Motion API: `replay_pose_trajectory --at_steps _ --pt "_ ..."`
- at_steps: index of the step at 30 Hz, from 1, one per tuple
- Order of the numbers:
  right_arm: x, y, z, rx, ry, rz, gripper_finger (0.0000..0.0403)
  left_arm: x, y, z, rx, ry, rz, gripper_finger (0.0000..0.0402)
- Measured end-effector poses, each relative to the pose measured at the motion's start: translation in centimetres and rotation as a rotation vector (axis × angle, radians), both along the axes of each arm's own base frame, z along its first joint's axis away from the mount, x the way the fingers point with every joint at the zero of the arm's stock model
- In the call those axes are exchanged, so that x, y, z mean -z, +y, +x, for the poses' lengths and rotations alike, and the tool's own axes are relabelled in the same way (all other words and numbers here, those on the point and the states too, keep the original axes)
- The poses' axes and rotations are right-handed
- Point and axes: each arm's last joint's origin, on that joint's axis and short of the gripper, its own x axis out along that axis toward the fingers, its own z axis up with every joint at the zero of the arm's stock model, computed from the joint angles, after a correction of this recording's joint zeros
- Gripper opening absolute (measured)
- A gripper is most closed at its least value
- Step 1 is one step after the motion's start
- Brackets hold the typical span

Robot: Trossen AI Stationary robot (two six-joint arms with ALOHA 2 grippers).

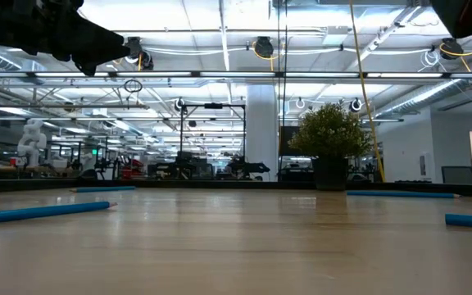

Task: Sort pens & pencils
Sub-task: Put the yellow pen into the yellow bin

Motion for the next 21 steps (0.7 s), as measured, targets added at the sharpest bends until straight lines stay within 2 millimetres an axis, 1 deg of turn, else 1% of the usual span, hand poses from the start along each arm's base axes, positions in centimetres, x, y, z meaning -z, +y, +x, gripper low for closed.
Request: replay_pose_trajectory --at_steps 4,13,21 --pt "0.0 -0.2 0.1 0.017 0.005 -0.004 0.0199 0.0 0.0 0.0 0.000 0.000 -0.001 0.0170" --pt "0.3 -1.3 0.6 0.061 -0.001 -0.077 0.0199 0.0 0.0 0.0 0.000 0.000 -0.005 0.0170" --pt "0.9 -1.6 0.2 0.088 0.036 -0.092 0.0199 0.0 0.0 0.0 -0.001 -0.001 -0.006 0.0170"
